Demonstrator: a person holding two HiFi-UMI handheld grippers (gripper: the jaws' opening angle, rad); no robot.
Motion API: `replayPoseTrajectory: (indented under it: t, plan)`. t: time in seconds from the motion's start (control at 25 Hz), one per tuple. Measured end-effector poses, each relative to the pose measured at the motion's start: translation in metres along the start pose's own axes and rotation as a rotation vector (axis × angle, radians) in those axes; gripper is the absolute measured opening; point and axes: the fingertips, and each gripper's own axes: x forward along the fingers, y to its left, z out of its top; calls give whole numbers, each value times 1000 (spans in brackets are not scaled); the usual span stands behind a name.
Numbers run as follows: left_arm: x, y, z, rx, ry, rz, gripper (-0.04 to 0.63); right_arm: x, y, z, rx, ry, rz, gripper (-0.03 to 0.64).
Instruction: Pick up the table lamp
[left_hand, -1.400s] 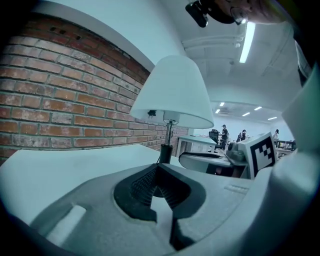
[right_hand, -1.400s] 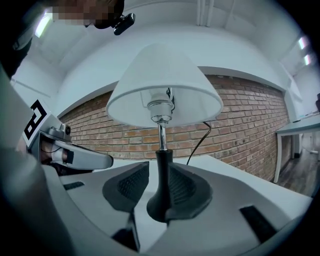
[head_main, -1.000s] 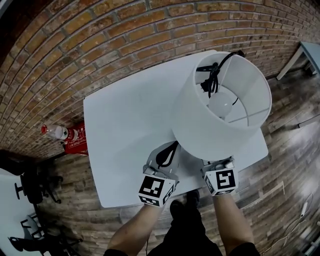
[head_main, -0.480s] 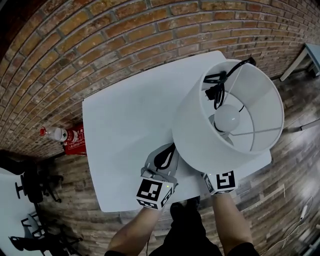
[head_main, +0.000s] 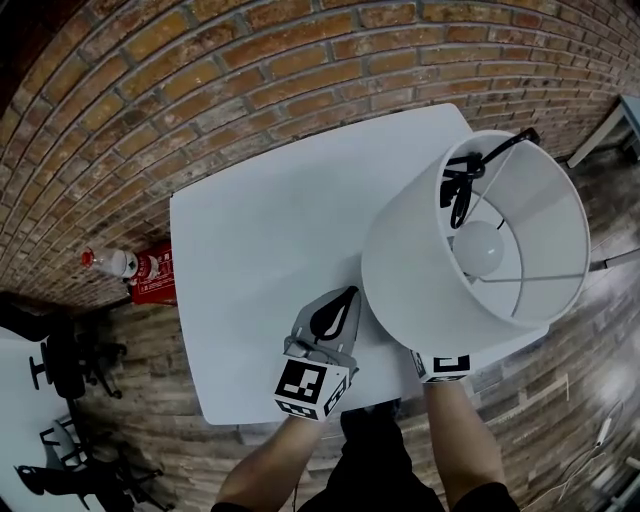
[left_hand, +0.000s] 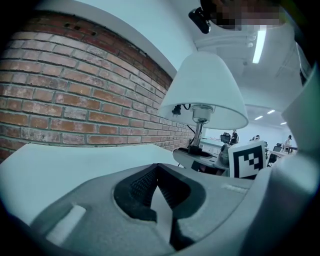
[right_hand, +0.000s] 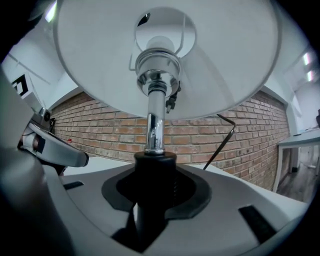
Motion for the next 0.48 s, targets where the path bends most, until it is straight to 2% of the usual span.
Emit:
replayPoseTrajectory:
  t: [0.16, 0.48]
  plan:
    - [-4, 5, 1, -2, -2, 6, 3, 3, 2, 0, -33, 17, -13, 107]
    - [-14, 11, 6, 3, -14, 6, 3, 5, 1, -1, -6, 79, -23, 103]
